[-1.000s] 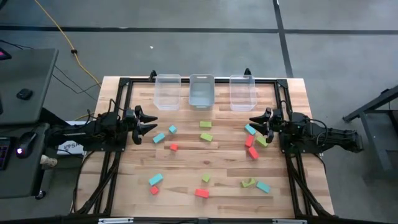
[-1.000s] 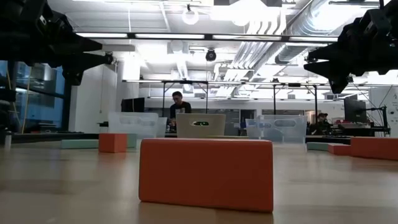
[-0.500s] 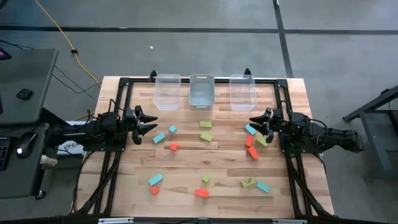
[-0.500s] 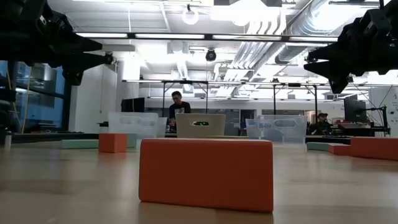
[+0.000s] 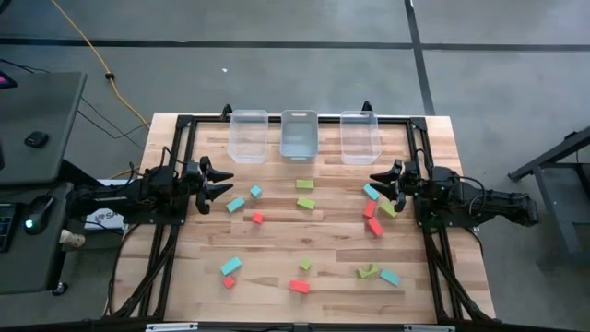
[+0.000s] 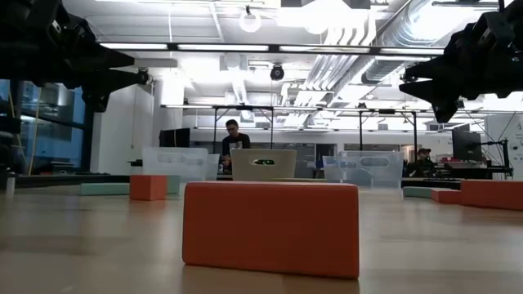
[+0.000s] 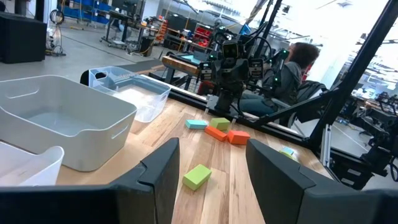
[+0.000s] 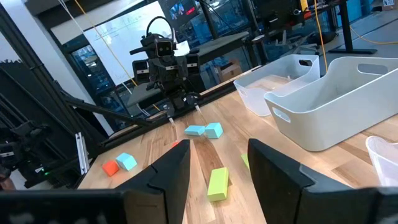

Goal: Sort & place blocks by color

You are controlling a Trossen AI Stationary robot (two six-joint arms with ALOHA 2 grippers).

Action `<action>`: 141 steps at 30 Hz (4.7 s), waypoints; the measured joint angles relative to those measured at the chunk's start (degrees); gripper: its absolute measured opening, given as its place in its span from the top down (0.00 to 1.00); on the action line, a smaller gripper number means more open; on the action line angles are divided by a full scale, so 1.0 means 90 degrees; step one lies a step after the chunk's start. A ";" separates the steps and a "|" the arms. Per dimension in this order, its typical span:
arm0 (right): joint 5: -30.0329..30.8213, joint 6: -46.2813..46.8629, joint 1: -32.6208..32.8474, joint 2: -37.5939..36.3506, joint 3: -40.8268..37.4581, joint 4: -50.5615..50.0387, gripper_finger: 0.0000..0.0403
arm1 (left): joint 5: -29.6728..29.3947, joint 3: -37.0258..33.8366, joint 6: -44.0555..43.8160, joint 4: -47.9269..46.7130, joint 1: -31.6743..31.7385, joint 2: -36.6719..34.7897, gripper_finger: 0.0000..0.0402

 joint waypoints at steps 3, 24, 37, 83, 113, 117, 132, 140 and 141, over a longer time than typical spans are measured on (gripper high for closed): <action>0.0000 0.0000 -0.0002 0.0000 0.0000 0.0000 0.63 | 0.0000 0.0000 0.0000 0.0000 0.0000 0.0002 0.60; 0.0000 0.0000 -0.0001 -0.0002 0.0000 0.0002 0.63 | 0.0000 0.0000 0.0001 0.0000 0.0000 0.0000 0.60; 0.0158 0.0000 -0.0001 -0.0001 0.0002 0.0011 0.63 | 0.0000 -0.0001 0.0000 0.0012 0.0001 0.0000 0.60; 0.0498 0.1439 0.0001 0.2190 0.4515 -0.4342 0.63 | 0.0000 0.0000 -0.0005 0.0022 0.0002 0.0001 0.60; -0.1298 0.2332 0.0001 0.4863 0.5673 -0.7048 0.63 | -0.0073 -0.0001 -0.0002 0.0024 0.0002 0.0000 0.60; -0.1119 0.2331 0.0001 0.5131 0.5671 -0.7280 0.62 | -0.0073 0.0000 -0.0001 0.0023 0.0002 0.0000 0.60; -0.0600 0.1948 0.0005 0.6040 0.5668 -0.7872 0.38 | -0.0071 0.0000 -0.0005 0.0024 0.0002 -0.0001 0.60; -0.0455 0.1724 0.0006 0.6747 0.5666 -0.8056 0.37 | -0.0070 -0.0002 -0.0005 0.0024 0.0002 0.0001 0.60; -0.0438 0.1666 0.0006 0.6852 0.5666 -0.8056 0.37 | -0.0070 0.0000 -0.0002 0.0024 0.0002 -0.0001 0.60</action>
